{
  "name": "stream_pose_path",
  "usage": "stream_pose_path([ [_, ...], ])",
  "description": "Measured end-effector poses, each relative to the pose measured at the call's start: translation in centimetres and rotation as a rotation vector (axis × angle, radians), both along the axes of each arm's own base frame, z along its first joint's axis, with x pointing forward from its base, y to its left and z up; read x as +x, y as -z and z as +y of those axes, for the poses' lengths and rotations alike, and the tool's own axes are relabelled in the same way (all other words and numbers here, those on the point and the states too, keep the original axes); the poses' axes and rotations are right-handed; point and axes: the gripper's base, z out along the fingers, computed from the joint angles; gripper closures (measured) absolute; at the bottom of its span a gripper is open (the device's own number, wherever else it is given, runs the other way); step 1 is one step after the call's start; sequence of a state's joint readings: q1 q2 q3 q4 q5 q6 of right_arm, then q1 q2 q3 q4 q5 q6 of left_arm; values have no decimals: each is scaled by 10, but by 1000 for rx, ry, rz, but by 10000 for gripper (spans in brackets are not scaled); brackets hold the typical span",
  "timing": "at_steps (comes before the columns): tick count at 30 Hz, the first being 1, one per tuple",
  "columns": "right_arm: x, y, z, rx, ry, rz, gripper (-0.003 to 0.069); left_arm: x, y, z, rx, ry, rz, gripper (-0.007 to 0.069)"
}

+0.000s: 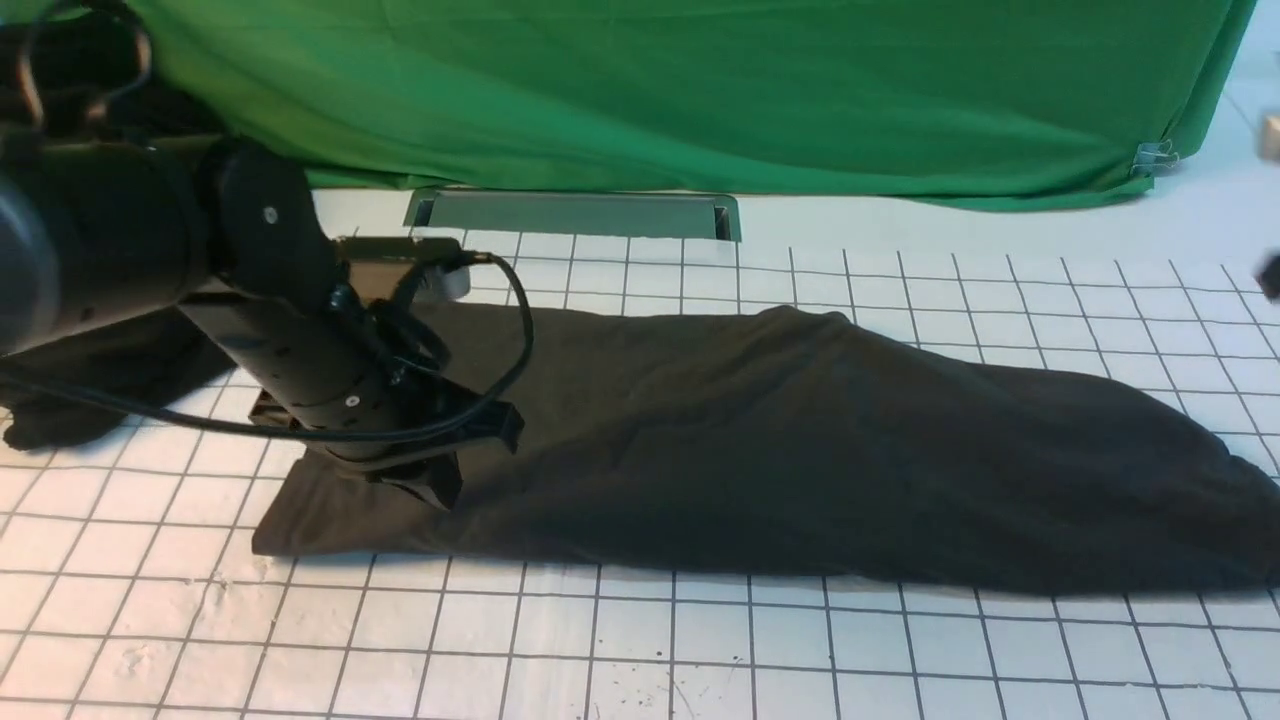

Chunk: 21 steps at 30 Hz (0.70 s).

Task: Fold a long-sleeved shirt over a white checkered tablecloth.
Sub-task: 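Pull the folded dark garment lengthwise by its ends to straighten it flat on the table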

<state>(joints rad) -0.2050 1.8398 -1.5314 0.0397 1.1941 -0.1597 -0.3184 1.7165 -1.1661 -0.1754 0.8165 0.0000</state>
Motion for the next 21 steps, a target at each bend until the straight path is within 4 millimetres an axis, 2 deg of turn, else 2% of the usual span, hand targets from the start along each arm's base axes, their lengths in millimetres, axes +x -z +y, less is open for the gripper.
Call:
stream_pose_path([
  [2,-12,21,-14,9,49,34,351,5,12,-1,20,16,27,627],
  [3,-12,22,-15,11,52,34,342,6,15,-1,24,17,35,627],
  [4,-15,35,-20,24,80,23,279,7,24,-2,37,28,62,627],
  [7,-10,44,-19,66,92,-22,244,8,32,-2,49,35,92,627],
  [12,15,58,-15,157,113,-137,230,8,33,-2,53,46,92,627],
  [18,35,77,-8,215,38,-99,232,8,32,-2,56,55,95,627],
  [20,37,81,-5,213,16,-90,245,8,32,-2,57,57,94,627],
  [21,39,84,-2,210,2,-90,283,8,32,-2,57,57,94,627],
])
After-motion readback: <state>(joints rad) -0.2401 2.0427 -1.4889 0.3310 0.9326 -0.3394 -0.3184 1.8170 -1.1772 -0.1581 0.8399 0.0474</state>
